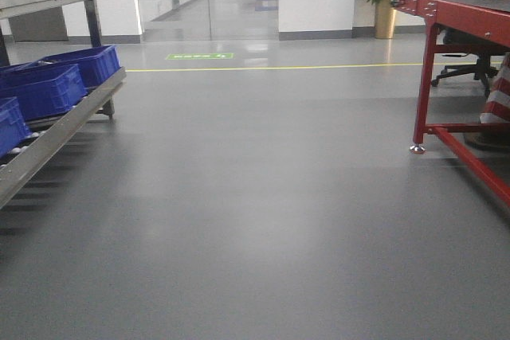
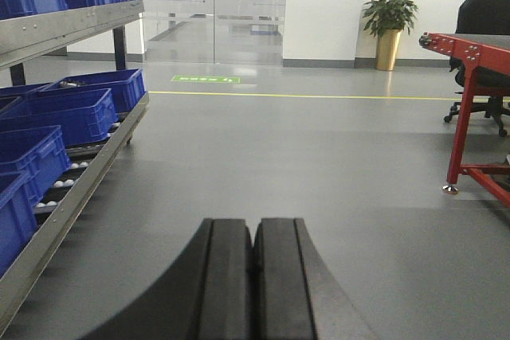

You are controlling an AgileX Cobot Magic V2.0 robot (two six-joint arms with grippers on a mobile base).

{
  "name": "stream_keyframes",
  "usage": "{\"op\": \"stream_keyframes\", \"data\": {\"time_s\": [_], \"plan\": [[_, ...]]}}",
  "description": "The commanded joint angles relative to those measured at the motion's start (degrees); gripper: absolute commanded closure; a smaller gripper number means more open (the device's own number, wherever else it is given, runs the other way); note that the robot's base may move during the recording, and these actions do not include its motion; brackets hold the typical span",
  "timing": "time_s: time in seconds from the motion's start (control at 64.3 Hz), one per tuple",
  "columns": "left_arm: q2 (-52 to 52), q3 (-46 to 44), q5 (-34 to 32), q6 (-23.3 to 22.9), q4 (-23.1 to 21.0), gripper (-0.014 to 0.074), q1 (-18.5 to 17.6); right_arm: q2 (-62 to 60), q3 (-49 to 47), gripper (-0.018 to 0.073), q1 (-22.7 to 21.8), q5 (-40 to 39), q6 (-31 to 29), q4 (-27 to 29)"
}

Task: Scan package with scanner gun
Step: 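Drive the base forward past the blue crate shelf toward the glass door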

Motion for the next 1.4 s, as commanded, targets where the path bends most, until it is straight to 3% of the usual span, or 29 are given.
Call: {"op": "stream_keyframes", "data": {"time_s": [0.0, 1.383], "plan": [[-0.2, -0.1, -1.1, -0.7, 0.0, 0.0707, 0.2, -0.3, 0.0, 0.0713, -0.3, -1.5, -0.3, -0.1], [-0.2, -0.1, -1.1, -0.7, 0.0, 0.0707, 0.2, -0.3, 0.0, 0.0713, -0.3, -1.5, -0.3, -0.1]]}}
